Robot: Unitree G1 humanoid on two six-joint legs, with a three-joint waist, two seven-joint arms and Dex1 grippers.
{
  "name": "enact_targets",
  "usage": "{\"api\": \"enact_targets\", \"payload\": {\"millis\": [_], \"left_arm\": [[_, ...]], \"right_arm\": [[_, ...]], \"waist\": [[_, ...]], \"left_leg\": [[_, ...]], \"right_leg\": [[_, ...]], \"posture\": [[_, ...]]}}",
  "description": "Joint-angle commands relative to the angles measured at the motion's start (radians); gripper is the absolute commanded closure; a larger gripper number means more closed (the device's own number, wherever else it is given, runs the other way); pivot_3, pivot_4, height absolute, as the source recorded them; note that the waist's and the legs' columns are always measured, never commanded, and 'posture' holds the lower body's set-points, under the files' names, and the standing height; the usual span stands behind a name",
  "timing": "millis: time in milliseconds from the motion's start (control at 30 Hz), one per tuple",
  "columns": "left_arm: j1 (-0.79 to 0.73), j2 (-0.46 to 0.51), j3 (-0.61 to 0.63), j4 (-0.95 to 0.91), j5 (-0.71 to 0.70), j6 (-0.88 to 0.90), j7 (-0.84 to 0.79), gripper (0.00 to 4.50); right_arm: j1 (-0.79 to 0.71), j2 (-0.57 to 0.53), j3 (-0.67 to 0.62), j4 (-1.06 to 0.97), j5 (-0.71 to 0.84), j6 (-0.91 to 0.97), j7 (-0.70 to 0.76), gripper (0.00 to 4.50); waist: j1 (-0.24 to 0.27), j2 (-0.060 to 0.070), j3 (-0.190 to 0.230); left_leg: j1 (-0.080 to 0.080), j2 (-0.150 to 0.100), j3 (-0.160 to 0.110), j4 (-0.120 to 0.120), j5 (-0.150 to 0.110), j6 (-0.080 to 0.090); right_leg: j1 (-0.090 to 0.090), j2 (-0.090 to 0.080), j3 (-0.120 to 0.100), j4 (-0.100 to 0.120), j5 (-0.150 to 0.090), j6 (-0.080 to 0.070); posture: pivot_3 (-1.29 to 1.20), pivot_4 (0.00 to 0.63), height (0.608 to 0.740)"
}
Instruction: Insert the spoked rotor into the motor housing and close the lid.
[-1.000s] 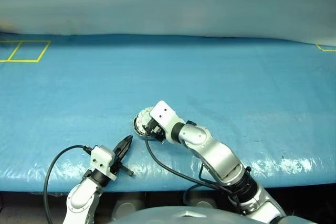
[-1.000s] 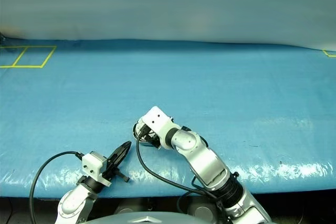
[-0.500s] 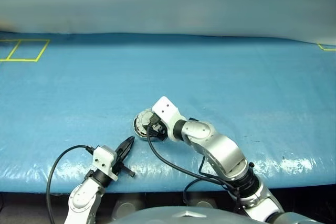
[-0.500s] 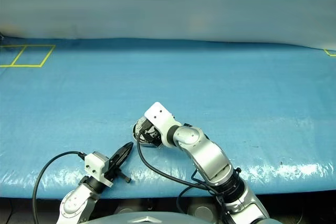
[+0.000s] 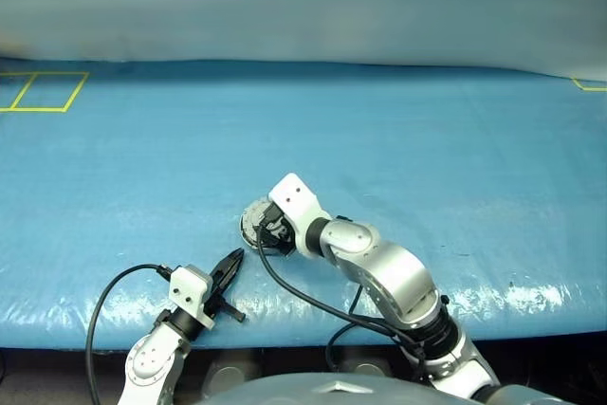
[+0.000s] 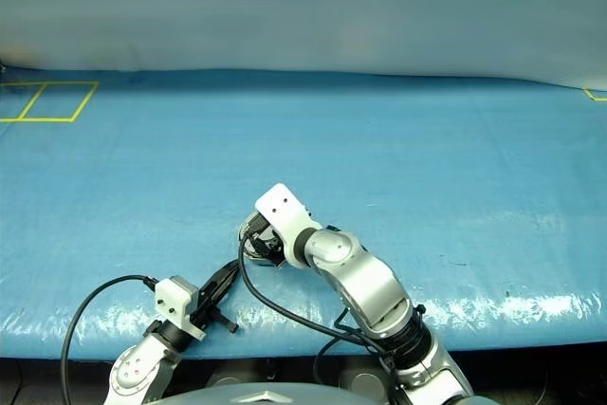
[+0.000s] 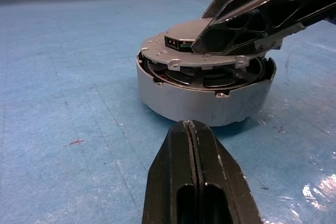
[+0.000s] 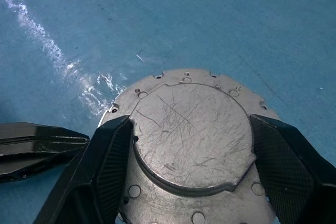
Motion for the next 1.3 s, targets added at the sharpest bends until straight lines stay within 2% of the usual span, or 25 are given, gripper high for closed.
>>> {"api": "enact_targets", "payload": {"millis": [33, 300, 867, 1100, 1167, 1300], "left_arm": [[0.001, 0.005, 0.004, -0.02, -0.014, -0.005, -0.005, 4.5], [0.001, 0.007, 0.008, -0.004, -0.017, -0.012, -0.009, 4.5], [-0.004, 0.001, 0.007, 0.015, -0.022, -0.018, -0.015, 4.5], [-0.007, -0.003, 0.004, 0.027, -0.024, -0.023, -0.017, 4.5], [-0.009, -0.004, 0.003, 0.031, -0.025, -0.025, -0.018, 4.5], [-0.013, -0.006, 0.003, 0.04, -0.024, -0.032, -0.02, 4.5]], "right_arm": [[0.0, 0.028, 0.012, -0.029, -0.004, -0.005, -0.03, 1.31], [0.029, 0.044, 0.043, 0.013, -0.027, -0.041, -0.085, 1.31], [0.023, 0.069, 0.044, 0.043, -0.058, 0.014, -0.165, 1.31], [0.012, 0.118, -0.014, 0.024, -0.009, 0.044, -0.136, 1.31], [0.0, 0.104, -0.014, 0.008, 0.012, 0.04, -0.104, 1.31], [-0.024, -0.003, 0.029, -0.012, 0.015, 0.004, -0.036, 1.31]], "waist": [[-0.001, 0.0, 0.0], [-0.002, 0.0, 0.0], [-0.003, 0.001, 0.0], [-0.003, 0.001, 0.0], [-0.003, 0.001, 0.0], [-0.003, 0.001, 0.0]], "left_leg": [[0.0, 0.0, 0.0, 0.0, 0.0, 0.0], [0.001, 0.0, 0.0, 0.0, 0.0, 0.0], [0.004, 0.0, 0.0, 0.0, 0.0, 0.0], [0.006, 0.001, 0.0, 0.0, 0.0, 0.0], [0.006, 0.001, 0.0, 0.0, 0.0, 0.0], [0.006, 0.0, 0.0, 0.0, 0.0, 0.0]], "right_leg": [[0.0, 0.0, 0.0, 0.0, 0.0, 0.0], [0.0, 0.0, 0.0, 0.0, 0.0, 0.0], [0.0, 0.0, 0.0, 0.0, 0.0, 0.0], [0.001, -0.001, 0.0, 0.0, -0.001, -0.001], [0.001, -0.001, 0.0, 0.0, -0.001, -0.001], [0.001, -0.001, 0.0, 0.0, -0.001, -0.001]], "posture": [[0.0, 0.15, 0.74], [0.0, 0.15, 0.74], [0.0, 0.15, 0.74], [0.0, 0.15, 0.74], [0.0, 0.15, 0.74], [0.0, 0.15, 0.74]]}}
